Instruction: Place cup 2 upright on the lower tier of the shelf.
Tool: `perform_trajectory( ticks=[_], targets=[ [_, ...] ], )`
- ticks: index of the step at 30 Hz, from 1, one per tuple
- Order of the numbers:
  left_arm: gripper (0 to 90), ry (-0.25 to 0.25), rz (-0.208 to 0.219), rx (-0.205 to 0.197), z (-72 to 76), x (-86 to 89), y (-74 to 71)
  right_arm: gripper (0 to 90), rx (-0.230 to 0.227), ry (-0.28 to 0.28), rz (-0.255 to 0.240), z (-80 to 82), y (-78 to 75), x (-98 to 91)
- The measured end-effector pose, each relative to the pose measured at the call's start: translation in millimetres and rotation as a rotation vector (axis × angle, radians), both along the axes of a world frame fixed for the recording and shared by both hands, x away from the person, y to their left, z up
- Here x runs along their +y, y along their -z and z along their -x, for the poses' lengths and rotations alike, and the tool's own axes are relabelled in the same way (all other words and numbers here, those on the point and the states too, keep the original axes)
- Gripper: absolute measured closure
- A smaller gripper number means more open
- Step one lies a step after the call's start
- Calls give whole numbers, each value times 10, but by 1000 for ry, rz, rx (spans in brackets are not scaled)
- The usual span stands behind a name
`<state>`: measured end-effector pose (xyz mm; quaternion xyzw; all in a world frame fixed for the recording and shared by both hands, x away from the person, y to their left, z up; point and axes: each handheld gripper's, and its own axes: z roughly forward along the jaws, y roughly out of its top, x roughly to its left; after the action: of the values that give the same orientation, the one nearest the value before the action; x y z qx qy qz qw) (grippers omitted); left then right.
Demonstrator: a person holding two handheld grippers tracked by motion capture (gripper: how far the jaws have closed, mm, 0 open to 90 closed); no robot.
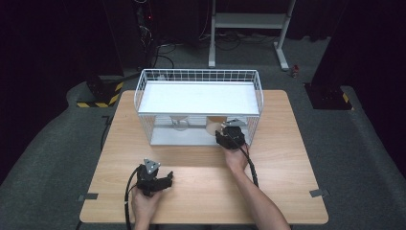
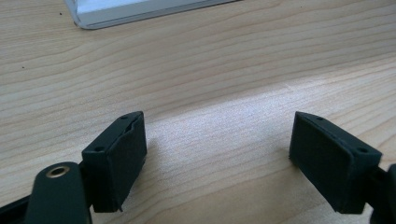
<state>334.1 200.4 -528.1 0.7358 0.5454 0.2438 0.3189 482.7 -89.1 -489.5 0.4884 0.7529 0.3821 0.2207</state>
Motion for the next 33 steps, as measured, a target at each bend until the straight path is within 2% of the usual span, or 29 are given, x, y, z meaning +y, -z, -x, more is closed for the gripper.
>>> perform_trajectory(
  ticks=[6, 9, 12, 19, 23, 25, 33],
  targets=[
    [191, 1, 0, 0, 0, -1, 0, 545, -16, 1, 3, -47, 32, -15],
    [191, 1, 0, 0, 1, -1, 0, 547, -4, 19, -8, -55, 34, -11],
    [191, 1, 0, 0, 1, -1, 0, 547, -15, 8, 1, -93, 7, -3],
    [191, 0, 0, -2, 1, -2, 1, 548, -17, 21, 7, -134, -14, 32],
    [192, 2, 0, -1, 1, -3, 1, 547, -21, 18, 21, -164, 21, 8],
    [192, 2, 0, -2, 1, -3, 1, 547, -1, 35, 8, -159, 19, 9],
    [192, 2, 1, -2, 1, -4, 2, 540, -14, 36, 14, -191, 29, -40]
  ],
)
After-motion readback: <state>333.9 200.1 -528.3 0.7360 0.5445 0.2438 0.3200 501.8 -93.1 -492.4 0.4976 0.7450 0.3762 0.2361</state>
